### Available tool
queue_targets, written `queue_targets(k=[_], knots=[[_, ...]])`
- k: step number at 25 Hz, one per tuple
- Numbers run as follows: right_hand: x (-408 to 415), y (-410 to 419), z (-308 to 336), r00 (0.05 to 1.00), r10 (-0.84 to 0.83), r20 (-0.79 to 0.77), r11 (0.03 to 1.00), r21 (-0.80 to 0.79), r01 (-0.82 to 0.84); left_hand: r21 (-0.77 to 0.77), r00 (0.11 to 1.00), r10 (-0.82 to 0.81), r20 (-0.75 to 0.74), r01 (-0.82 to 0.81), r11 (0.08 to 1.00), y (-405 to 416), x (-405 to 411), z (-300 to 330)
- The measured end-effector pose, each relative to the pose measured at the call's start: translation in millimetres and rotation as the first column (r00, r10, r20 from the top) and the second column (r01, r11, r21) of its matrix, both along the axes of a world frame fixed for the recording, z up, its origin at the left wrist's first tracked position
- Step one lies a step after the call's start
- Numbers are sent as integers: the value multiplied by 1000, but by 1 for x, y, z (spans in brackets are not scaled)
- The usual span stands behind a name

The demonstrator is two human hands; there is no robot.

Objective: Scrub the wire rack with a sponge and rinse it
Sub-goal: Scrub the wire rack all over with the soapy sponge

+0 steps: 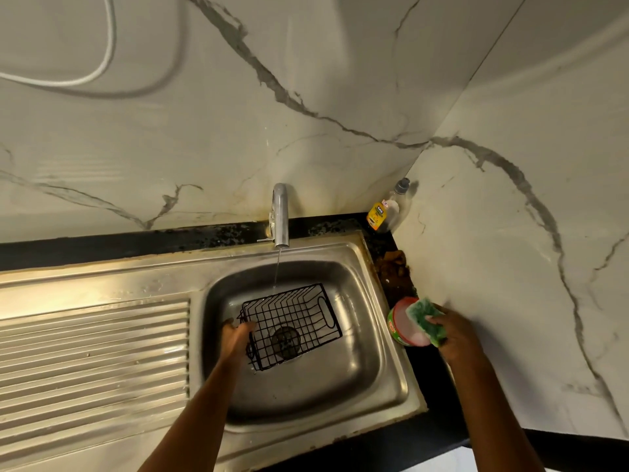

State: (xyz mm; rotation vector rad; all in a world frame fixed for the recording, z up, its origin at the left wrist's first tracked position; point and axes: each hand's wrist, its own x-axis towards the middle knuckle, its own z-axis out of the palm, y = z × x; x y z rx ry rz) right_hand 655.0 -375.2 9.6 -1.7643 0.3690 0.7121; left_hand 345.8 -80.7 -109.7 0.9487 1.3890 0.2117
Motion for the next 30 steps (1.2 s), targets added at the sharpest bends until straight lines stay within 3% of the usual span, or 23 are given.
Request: queue_targets(k=[4, 7, 9, 11, 13, 14, 15, 17, 19, 21, 24, 27, 30], knots=[[-2, 14, 11, 996, 48, 71, 998, 47, -52, 64, 999, -33, -37, 35, 997, -10, 5, 33], [-11, 19, 19, 951, 145, 274, 983, -150, -107, 168, 997, -64, -37, 69, 983, -13, 3, 48], [-13, 16, 31, 937, 136, 322, 974, -217, -67, 263, 983, -157, -94, 177, 949, -21, 2, 48], [-21, 20, 49, 953, 130, 275, 985, -142, -93, 361, 976, -204, -79, 219, 907, -31, 0, 68], [-43, 37, 71, 881, 339, 330, 939, -57, -339, 436, 983, -180, -23, 172, 883, -36, -7, 84], [-58, 49, 79, 797, 499, 341, 858, -64, -510, 458, 986, -168, -4, 151, 876, -37, -11, 89], [-73, 64, 80, 772, 561, 300, 802, 35, -596, 476, 986, -166, 17, 138, 869, -38, -14, 93], [-106, 95, 81, 817, 546, 187, 733, 365, -573, 515, 988, -146, 45, 102, 851, -38, -19, 96], [-137, 134, 82, 816, 552, 173, 682, 469, -561, 543, 987, -141, 73, 79, 836, -36, -18, 99], [-166, 166, 83, 788, 549, 279, 693, 376, -615, 572, 980, -174, 95, 90, 815, -32, -18, 106], [-186, 191, 78, 722, 476, 501, 785, 128, -606, 639, 969, -228, 100, 113, 761, -26, -17, 114], [-201, 191, 67, 481, 534, 695, 760, -144, -634, 668, 964, -251, 83, 133, 732, -19, -12, 115], [-218, 187, 62, 238, 562, 792, 711, -316, -628, 695, 961, -267, 64, 149, 703, -14, -7, 116]])
